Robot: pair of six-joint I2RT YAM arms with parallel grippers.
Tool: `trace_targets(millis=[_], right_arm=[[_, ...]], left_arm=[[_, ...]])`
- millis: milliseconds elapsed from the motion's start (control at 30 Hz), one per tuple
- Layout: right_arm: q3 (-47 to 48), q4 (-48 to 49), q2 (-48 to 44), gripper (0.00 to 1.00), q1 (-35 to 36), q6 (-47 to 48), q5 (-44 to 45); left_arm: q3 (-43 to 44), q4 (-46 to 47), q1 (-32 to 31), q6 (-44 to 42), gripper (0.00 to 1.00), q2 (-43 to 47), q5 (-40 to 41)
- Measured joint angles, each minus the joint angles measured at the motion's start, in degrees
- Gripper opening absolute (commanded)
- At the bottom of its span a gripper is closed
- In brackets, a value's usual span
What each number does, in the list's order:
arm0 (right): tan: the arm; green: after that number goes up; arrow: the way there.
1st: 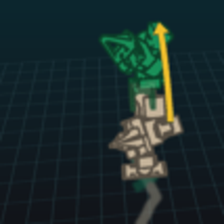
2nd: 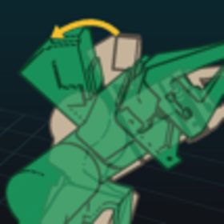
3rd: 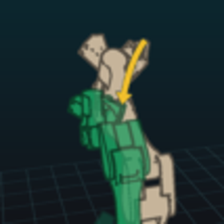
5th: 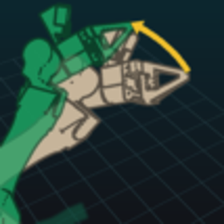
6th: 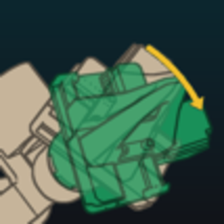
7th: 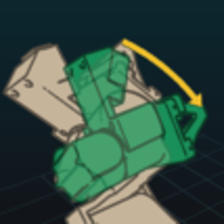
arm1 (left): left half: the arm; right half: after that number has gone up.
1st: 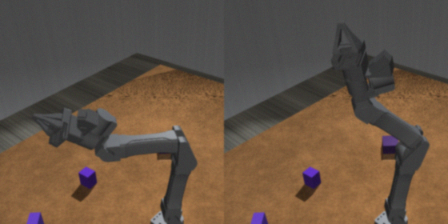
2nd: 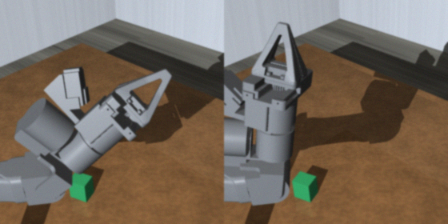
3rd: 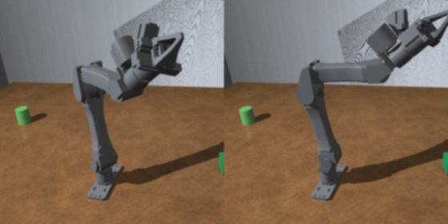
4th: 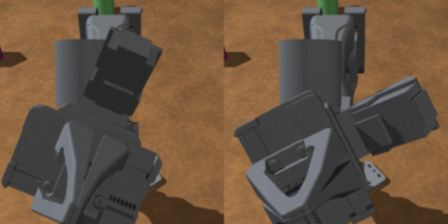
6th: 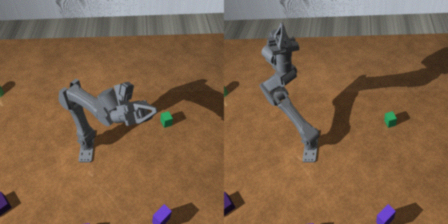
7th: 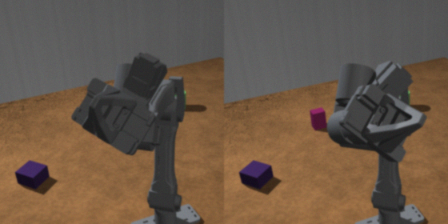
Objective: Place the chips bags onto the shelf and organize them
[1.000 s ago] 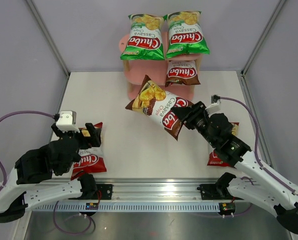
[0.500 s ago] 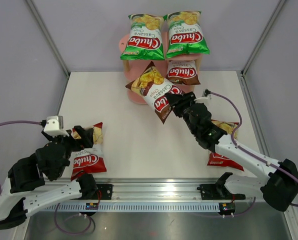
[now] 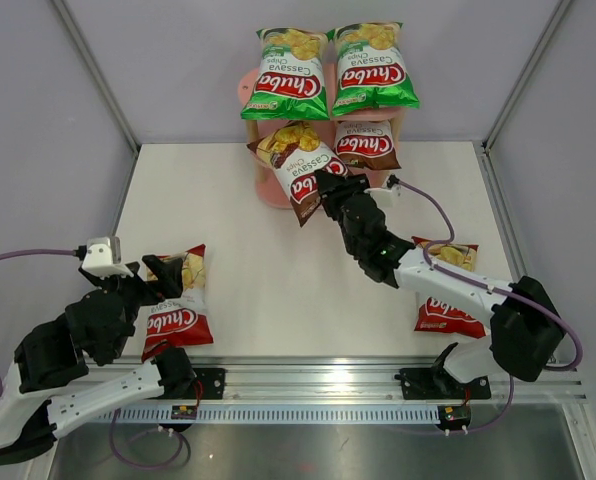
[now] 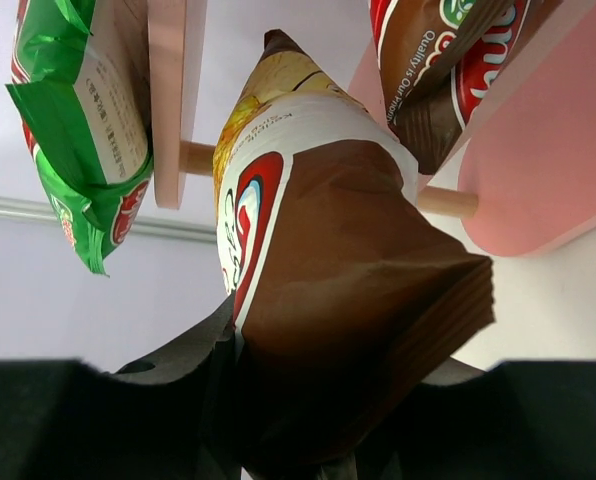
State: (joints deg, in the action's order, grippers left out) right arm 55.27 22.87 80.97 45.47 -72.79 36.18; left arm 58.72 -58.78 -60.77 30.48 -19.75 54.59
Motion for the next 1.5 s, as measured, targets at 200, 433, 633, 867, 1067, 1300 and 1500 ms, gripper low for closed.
trace_targets(millis=[200, 433, 633, 867, 1067, 1300, 1500], right_arm=[[3.78, 2.32, 4.15, 0.00, 1.68, -0.39, 7.72], [8.31, 3.06, 8.48, 0.00, 2.03, -0.87, 14.64], [11.74, 4.44, 13.29, 0.00, 2.36, -1.53, 19.61], [19.87, 7.85, 21.18, 0.00, 3.69, 1.57, 25.70], [25.55, 9.68, 26.75, 0.00, 4.20, 3.43, 28.63], [30.23, 11.63, 33.11, 0.00, 4.22, 2.97, 30.12], [34.29, 15.69, 38.71, 0.00, 4.26, 6.64, 32.37]], left_arm=[[-0.44, 1.14, 0.42, -0.90, 0.99, 0.28, -0.37], [-1.55, 2.99, 1.77, -2.27, 0.99, 0.59, -1.99], [-2.54, 4.96, 3.72, -3.78, 0.99, 0.59, -4.17], [-4.07, 7.67, 8.55, -5.79, 0.99, 0.59, -8.87], [-4.79, 9.22, 10.78, -6.97, 0.99, 0.66, -11.82], [-4.98, 9.64, 11.21, -7.56, 0.99, 2.03, -12.92], [-5.33, 9.79, 11.45, -7.63, 0.99, 3.06, -13.25]])
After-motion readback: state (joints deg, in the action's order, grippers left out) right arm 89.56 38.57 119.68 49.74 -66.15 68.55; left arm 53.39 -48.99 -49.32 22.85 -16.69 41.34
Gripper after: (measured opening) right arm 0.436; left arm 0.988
